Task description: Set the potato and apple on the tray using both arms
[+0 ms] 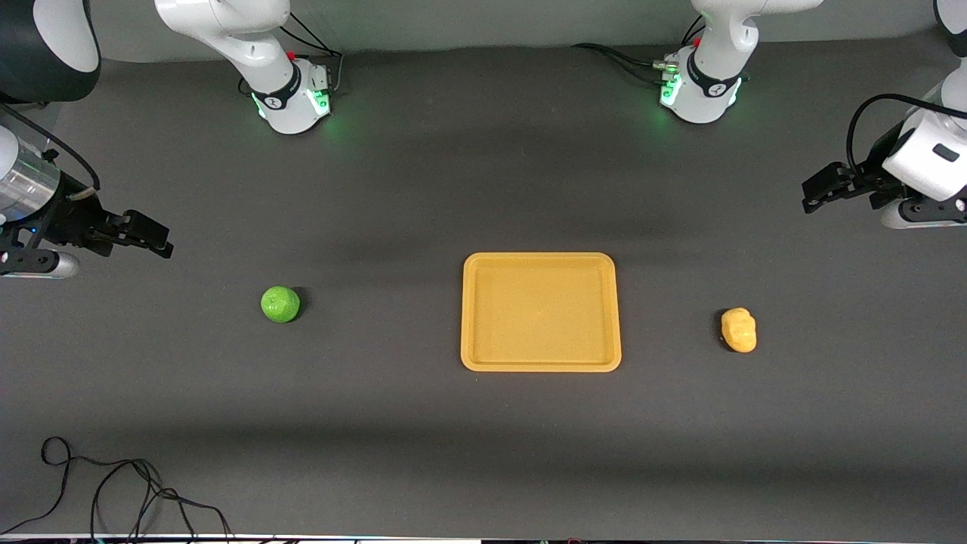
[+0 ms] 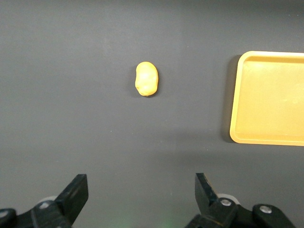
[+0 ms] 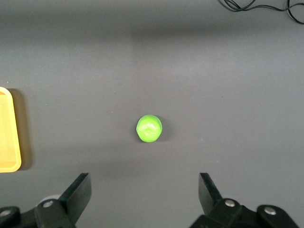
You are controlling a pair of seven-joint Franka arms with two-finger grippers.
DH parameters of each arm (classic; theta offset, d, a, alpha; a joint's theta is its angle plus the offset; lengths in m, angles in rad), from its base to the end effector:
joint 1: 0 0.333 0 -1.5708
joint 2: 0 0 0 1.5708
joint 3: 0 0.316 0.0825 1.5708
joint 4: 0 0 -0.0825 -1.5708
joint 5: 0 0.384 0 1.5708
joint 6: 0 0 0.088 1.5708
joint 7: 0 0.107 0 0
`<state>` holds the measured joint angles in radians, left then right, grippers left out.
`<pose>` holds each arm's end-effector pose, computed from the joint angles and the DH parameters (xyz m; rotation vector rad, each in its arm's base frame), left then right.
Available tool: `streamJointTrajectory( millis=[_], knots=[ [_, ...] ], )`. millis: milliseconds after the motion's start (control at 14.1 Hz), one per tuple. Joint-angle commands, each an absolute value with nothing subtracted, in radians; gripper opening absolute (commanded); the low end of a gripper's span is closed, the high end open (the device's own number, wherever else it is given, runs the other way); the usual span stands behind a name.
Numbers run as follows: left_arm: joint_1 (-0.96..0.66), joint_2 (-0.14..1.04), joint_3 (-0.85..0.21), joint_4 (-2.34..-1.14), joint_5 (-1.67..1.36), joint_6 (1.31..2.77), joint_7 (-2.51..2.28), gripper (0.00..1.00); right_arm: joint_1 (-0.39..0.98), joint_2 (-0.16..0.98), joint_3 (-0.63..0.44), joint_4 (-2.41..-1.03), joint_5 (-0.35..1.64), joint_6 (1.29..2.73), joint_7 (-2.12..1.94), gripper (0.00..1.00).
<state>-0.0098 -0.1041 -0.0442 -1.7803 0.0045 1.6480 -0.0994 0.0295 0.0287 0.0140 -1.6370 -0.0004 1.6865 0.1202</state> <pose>0.5239 -0.0289 0.5880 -3.1293 -0.0709 0.0431 0.5713 0.0247 0.5871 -3.1374 0.1203 -0.0325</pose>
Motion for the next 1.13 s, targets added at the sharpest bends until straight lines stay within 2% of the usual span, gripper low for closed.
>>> streamJointTrajectory(
  millis=[0,567,780,1063],
  knots=[
    [-0.012,-0.12,-0.043,-1.776,-0.002,1.637,-0.098,1.0,0.031,0.0,0.014,-1.655,-0.009,1.681,0.115,1.0],
    [-0.018,-0.094,-0.044,-1.773,0.011,1.687,-0.095,1.0,0.04,0.002,-0.011,-1.654,-0.017,1.661,0.115,1.0],
    [-0.025,0.001,-0.044,-1.773,0.023,1.779,-0.095,1.0,0.038,0.002,-0.02,-1.651,-0.017,1.661,0.112,1.0],
    [-0.011,0.184,-0.045,-1.773,0.057,1.929,-0.094,1.0,0.04,0.015,-0.021,-1.631,-0.02,1.663,0.127,1.0]
  ],
)
